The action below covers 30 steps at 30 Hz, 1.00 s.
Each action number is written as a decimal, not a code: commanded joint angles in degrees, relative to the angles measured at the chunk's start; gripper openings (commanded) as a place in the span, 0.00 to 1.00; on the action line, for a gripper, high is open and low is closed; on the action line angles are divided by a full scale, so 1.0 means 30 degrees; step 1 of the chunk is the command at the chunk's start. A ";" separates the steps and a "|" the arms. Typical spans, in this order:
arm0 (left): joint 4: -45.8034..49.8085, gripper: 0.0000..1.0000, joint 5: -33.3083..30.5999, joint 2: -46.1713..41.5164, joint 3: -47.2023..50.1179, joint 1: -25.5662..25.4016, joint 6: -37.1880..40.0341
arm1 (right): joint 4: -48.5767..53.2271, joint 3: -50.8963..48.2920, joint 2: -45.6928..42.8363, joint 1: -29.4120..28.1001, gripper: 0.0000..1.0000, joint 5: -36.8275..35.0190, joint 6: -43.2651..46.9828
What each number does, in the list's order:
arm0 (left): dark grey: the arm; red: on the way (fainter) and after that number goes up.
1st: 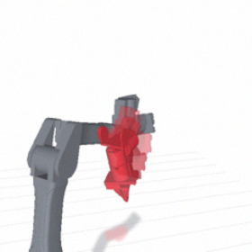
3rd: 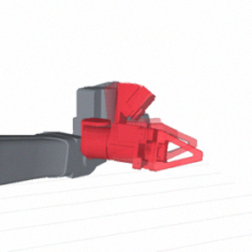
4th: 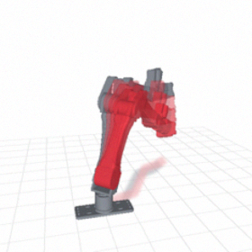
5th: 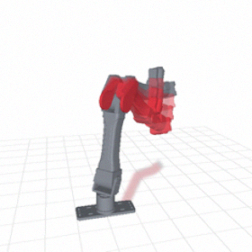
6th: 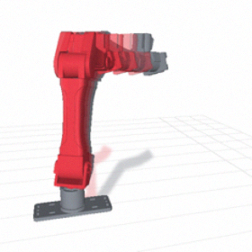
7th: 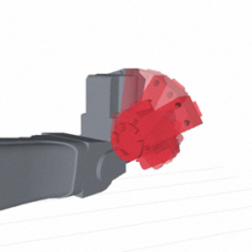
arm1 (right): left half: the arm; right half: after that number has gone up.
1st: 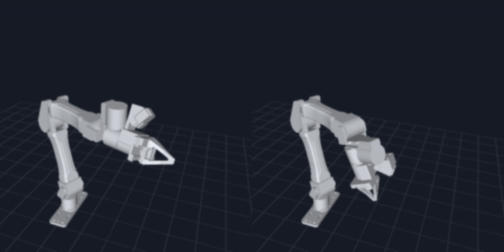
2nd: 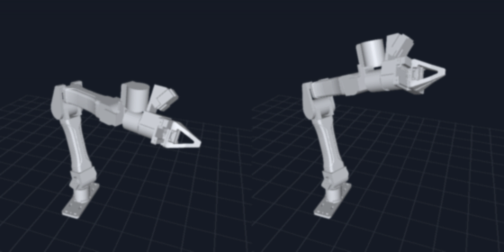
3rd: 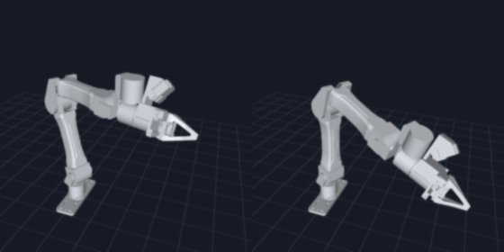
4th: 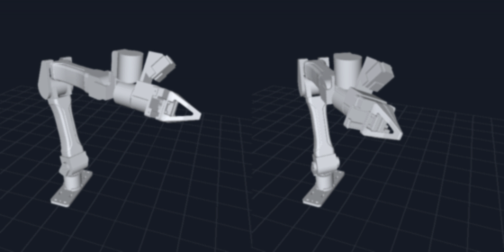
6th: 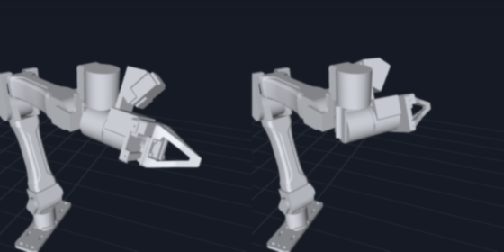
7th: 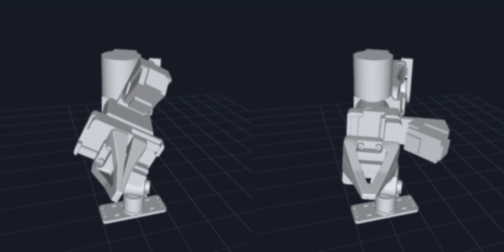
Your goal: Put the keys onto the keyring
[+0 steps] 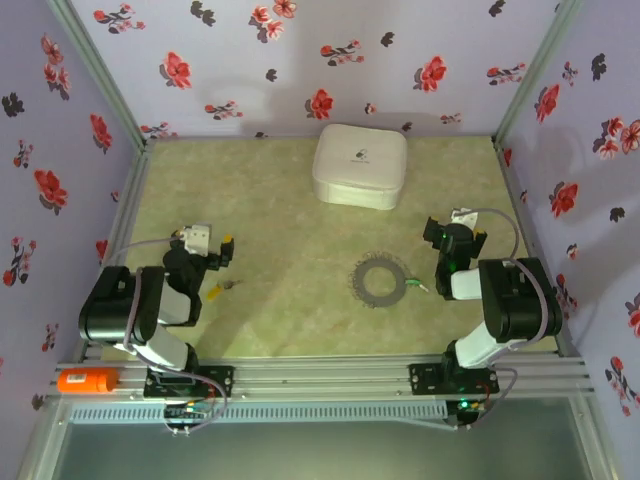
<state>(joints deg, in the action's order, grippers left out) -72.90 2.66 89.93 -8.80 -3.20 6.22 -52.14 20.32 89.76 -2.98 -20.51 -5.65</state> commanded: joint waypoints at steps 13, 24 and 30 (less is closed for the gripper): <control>-0.0880 1.00 0.0318 -0.0093 -0.0011 0.0101 0.0234 | -0.0023 0.0367 -0.0153 0.0086 0.99 0.0120 -0.0252; -0.0865 1.00 -0.0806 -0.0049 -0.0061 0.0101 -0.0196 | -0.0022 0.0379 -0.0145 0.0096 0.99 0.0129 -0.0271; -0.0863 1.00 -0.1063 -0.0006 -0.0167 0.0123 -0.0321 | 0.0004 0.0398 -0.0149 0.0101 0.99 0.0144 -0.0262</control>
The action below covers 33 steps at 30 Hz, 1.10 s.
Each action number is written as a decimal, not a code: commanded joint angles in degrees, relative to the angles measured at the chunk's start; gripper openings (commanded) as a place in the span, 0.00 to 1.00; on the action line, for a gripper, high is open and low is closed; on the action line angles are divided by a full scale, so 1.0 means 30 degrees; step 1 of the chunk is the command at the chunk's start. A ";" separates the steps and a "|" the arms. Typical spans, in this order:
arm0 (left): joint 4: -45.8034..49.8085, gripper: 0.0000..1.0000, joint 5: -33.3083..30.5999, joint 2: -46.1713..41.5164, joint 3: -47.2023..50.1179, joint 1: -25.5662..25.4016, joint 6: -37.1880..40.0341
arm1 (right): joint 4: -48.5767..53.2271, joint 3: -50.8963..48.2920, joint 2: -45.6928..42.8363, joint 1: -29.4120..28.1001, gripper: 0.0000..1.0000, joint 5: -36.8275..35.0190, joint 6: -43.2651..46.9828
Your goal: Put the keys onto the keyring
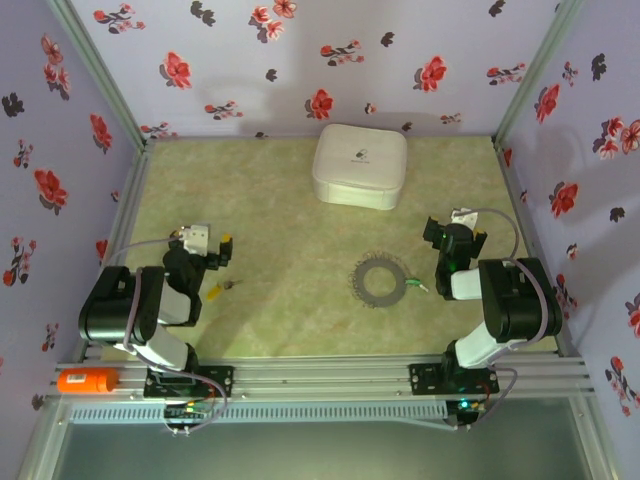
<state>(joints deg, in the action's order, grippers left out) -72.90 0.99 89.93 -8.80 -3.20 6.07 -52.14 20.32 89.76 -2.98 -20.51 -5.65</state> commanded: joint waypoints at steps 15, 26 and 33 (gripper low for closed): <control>0.2444 1.00 -0.5073 -0.5925 0.0406 -0.0862 -0.0707 | 0.5407 0.0742 -0.6493 0.0017 0.99 0.0350 -0.0418; 1.7523 1.00 -0.3037 -1.3111 -0.4941 -0.1506 -0.7090 | 1.7835 0.3252 -1.2421 -0.1259 0.99 0.2077 -0.5319; 1.3715 1.00 0.0778 -1.1675 -0.3351 -0.0730 -1.0811 | 2.2467 0.3744 -1.4367 -0.1626 0.95 0.4302 -0.7760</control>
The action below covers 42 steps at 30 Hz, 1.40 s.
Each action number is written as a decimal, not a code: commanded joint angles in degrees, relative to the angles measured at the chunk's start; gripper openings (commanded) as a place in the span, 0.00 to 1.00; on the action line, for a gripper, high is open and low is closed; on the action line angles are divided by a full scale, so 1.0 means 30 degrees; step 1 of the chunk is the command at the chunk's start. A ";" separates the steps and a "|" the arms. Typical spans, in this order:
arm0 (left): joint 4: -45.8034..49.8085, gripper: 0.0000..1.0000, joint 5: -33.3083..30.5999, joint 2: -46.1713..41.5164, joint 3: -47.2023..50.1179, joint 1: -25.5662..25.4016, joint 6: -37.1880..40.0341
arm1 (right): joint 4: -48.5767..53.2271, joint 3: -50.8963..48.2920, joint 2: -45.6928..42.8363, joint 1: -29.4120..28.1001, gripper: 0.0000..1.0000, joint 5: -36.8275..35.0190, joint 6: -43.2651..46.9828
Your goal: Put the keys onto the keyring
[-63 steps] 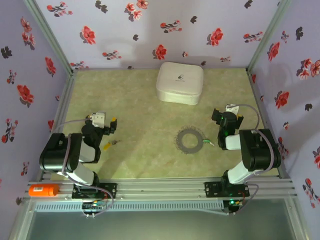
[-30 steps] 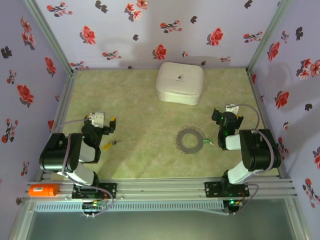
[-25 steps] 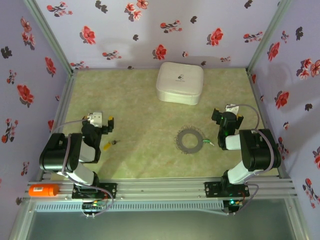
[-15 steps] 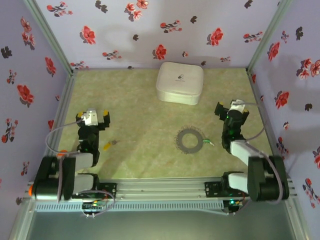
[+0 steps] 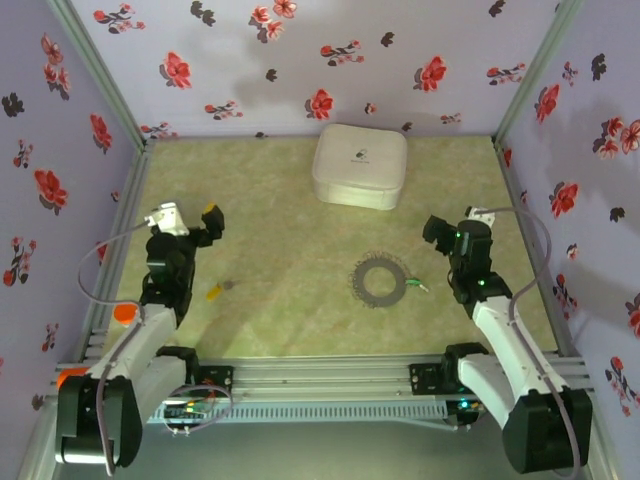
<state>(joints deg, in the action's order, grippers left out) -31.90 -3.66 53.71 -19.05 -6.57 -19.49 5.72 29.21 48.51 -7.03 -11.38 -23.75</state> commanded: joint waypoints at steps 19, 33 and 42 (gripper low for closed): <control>0.9240 1.00 -0.3417 0.4037 -0.4615 -1.1345 -0.3243 | 1.1844 0.2216 -0.0739 -0.7839 0.62 0.1200 -0.6359; 0.8807 1.00 -0.7448 0.9778 -0.7245 -1.8453 -0.7320 | 1.0951 0.0014 -0.0570 -1.4316 0.46 -0.0008 -1.4240; 0.6980 1.00 -0.7959 1.0280 -0.6151 -1.8538 -0.8371 | 0.8031 -0.1636 0.0043 -1.5462 0.45 0.0340 -1.7342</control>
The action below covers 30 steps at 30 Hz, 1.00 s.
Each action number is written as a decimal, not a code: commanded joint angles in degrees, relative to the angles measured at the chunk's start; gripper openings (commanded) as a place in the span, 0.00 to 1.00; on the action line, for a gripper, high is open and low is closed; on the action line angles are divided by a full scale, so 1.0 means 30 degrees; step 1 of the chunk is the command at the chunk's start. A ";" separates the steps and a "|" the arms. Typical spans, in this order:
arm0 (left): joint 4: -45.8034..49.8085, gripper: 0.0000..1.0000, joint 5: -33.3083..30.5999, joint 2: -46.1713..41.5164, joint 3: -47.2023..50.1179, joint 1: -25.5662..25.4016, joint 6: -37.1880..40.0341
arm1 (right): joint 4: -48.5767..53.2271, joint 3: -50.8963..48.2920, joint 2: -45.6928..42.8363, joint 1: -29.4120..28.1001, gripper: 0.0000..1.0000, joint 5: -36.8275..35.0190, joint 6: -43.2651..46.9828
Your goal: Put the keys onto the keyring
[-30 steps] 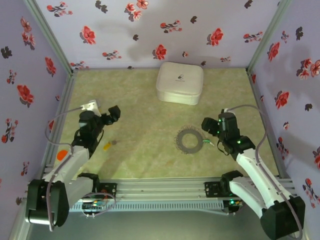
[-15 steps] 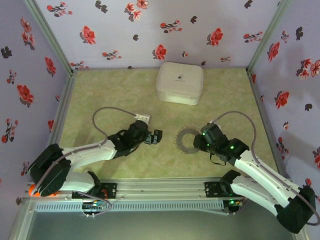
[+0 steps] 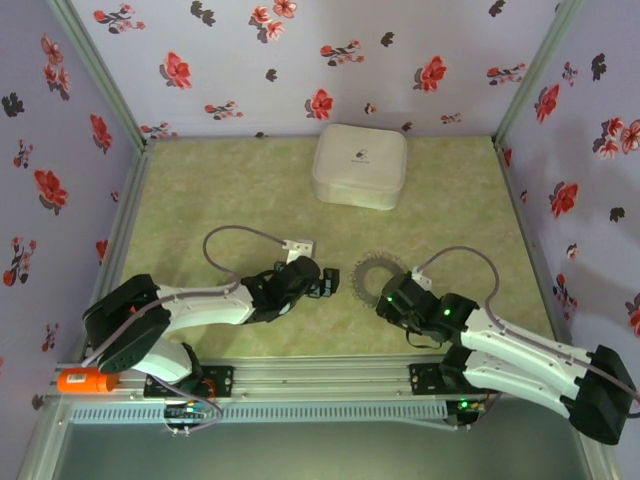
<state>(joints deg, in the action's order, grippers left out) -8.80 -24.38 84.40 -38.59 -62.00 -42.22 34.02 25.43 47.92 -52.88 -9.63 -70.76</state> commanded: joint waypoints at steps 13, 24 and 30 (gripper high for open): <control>-0.1576 1.00 -0.1566 -0.0593 0.1320 -0.0054 -0.1326 | -0.4055 -0.1313 0.2087 -0.0160 0.29 -0.0361 -0.2668; -0.1667 1.00 -0.1561 -0.0613 0.1378 -0.0055 -0.1226 | -0.4955 -0.1473 0.3060 -0.0166 0.29 -0.0429 -0.2959; -0.1726 1.00 -0.1545 -0.0452 0.1272 -0.0069 -0.1163 | -0.5183 -0.1367 0.3562 -0.0101 0.28 -0.0449 -0.2942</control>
<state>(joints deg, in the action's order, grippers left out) -12.88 -27.03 83.61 -34.74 -62.00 -44.93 19.07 21.80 58.02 -52.93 -9.65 -78.28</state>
